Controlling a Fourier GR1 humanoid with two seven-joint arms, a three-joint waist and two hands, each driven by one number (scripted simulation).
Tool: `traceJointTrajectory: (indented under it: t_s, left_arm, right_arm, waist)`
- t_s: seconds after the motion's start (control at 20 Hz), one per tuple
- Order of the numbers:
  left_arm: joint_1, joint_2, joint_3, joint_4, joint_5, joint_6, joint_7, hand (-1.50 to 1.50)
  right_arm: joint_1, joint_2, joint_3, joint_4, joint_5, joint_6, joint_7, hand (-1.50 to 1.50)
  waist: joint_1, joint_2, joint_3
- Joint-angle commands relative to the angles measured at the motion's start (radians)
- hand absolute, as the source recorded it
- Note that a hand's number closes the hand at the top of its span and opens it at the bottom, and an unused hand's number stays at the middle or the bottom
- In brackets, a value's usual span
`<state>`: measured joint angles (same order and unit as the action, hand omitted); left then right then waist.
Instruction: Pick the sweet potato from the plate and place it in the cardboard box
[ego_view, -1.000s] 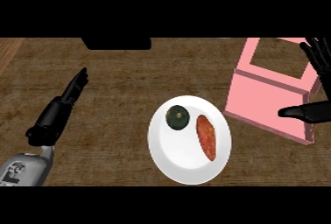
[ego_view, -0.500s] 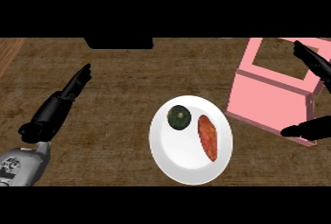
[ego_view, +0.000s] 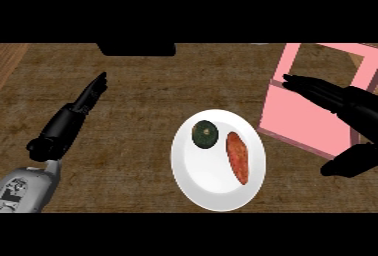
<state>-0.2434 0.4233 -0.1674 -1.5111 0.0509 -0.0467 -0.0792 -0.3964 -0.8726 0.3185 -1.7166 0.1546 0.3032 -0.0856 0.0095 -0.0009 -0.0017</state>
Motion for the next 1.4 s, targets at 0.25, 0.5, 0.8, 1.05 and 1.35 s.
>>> traceJointTrajectory:
  t_s: [0.25, 0.5, 0.8, 1.05, 1.35]
  left_arm:
    - [0.044, -0.026, -0.006, -0.006, -0.041, 0.008, -0.031, 0.00]
    - [0.046, -0.049, 0.001, 0.000, -0.058, 0.002, -0.039, 0.00]
    - [0.007, -0.050, 0.052, -0.004, -0.051, -0.044, 0.008, 0.00]
    - [0.042, -0.087, 0.048, 0.020, -0.107, -0.034, -0.049, 0.00]
    - [0.087, -0.069, 0.094, -0.026, -0.089, -0.099, -0.045, 0.00]
  right_arm:
    - [-0.103, 0.089, 0.218, -0.245, 0.133, 0.183, 0.448, -1.50]
    - [-0.108, 0.169, 0.258, -0.286, 0.138, 0.301, 0.629, -1.50]
    - [-0.149, 0.379, 0.264, -0.251, 0.155, 0.386, 0.821, -1.50]
    - [-0.103, 0.427, 0.282, -0.194, 0.270, 0.411, 0.794, -1.50]
    - [-0.051, 0.371, 0.207, -0.172, 0.390, 0.408, 0.629, -1.50]
  waist:
    - [-0.005, -0.004, -0.001]
    - [-0.011, -0.002, 0.001]
    - [-0.007, 0.000, 0.001]
    - [-0.007, 0.001, 0.001]
    - [-0.007, 0.001, 0.002]
